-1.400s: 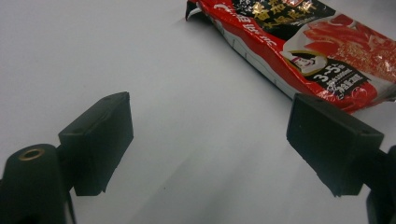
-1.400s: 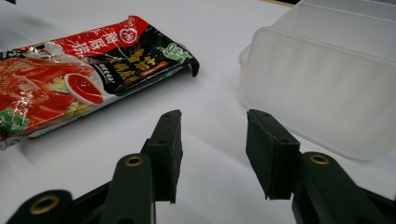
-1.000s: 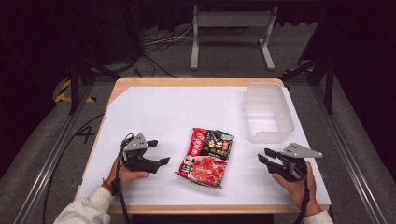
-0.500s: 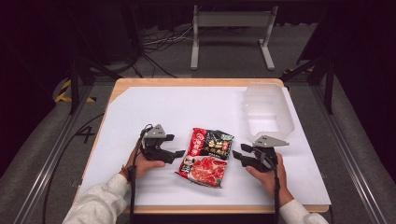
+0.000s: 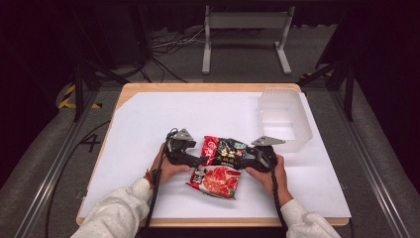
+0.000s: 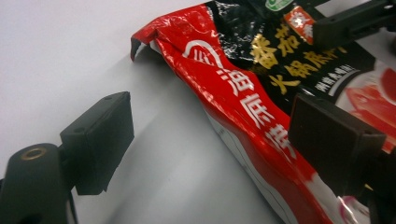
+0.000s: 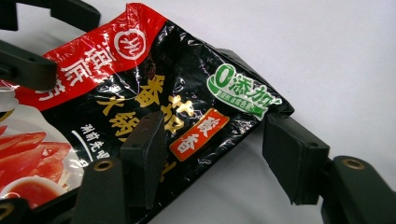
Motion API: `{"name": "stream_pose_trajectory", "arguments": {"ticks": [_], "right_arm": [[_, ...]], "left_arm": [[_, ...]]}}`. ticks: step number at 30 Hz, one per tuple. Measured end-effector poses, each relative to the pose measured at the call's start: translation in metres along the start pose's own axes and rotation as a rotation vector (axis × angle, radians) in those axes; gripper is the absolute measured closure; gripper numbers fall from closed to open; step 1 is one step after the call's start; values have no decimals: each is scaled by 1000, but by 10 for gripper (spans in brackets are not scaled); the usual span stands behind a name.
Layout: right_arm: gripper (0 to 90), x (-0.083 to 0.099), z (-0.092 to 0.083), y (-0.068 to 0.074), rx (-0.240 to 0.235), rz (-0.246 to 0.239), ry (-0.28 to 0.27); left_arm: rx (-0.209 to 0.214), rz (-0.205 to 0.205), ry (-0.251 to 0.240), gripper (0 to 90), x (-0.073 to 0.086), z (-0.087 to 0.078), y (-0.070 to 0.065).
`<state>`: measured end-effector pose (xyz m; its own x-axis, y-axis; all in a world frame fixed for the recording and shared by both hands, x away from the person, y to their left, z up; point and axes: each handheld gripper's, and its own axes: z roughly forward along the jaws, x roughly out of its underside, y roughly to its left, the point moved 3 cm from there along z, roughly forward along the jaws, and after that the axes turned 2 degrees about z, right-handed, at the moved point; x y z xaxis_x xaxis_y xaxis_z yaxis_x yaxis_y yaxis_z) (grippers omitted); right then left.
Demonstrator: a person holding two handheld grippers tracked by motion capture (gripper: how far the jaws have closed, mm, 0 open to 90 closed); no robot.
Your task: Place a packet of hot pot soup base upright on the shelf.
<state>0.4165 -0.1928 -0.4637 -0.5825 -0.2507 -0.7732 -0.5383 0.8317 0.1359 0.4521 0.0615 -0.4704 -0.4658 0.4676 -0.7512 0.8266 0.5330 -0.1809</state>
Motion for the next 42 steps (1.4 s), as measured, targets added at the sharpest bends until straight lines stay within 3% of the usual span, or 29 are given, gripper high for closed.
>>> {"name": "stream_pose_trajectory", "arguments": {"ticks": [3, 7, 9, 11, 14, 15, 16, 17, 19, 21, 26, 32, 35, 36, 38, 42], "right_arm": [[381, -2, 2, 1, 5, -9, 7], [364, -3, 5, -1, 2, 29, 23], [289, -3, 6, -4, 28, 54, 29], [309, -2, 5, -5, 19, 76, 32], [372, -3, 6, -4, 2, 69, 35], [438, -3, 7, -2, -31, 64, 34], [448, -3, 8, -1, -38, 62, 36], [479, -3, 8, 0, -43, 64, 37], [538, -3, 8, -1, -53, 94, 29], [596, -2, 7, -2, -71, 137, 22], [677, -3, 2, -4, -84, 143, -17], [706, -9, -10, 0, -96, 119, -74], [725, -16, -24, 6, -93, 88, -116], [743, -21, -35, 11, -96, 65, -156], [752, -24, -41, 14, -100, 56, -176], [787, -31, -61, 25, -107, 17, -249]], "left_arm": [[10, -23, 16, 156, -2, 8, 1], [-11, -43, 15, 160, -6, 12, 1], [-29, -44, 22, 158, -8, 13, -1], [-33, -42, 24, 157, -8, 14, -1], [-24, -42, 14, 180, -8, 15, -2], [-2, -32, 11, 237, -8, 14, -3], [42, -36, 2, 328, -8, 15, -5], [28, -29, 2, 423, -8, 16, -7], [20, -45, -9, 519, -8, 15, -5], [32, -74, -19, 581, -7, 14, -3], [33, -70, -42, 636, -8, 9, -3], [23, -38, -111, 696, -13, -7, -9], [0, 1, -182, 715, -17, -22, -19], [-9, 16, -220, 738, -20, -31, -23], [-12, 23, -237, 746, -21, -36, -26], [-30, 78, -311, 770, -25, -57, -39]]}}
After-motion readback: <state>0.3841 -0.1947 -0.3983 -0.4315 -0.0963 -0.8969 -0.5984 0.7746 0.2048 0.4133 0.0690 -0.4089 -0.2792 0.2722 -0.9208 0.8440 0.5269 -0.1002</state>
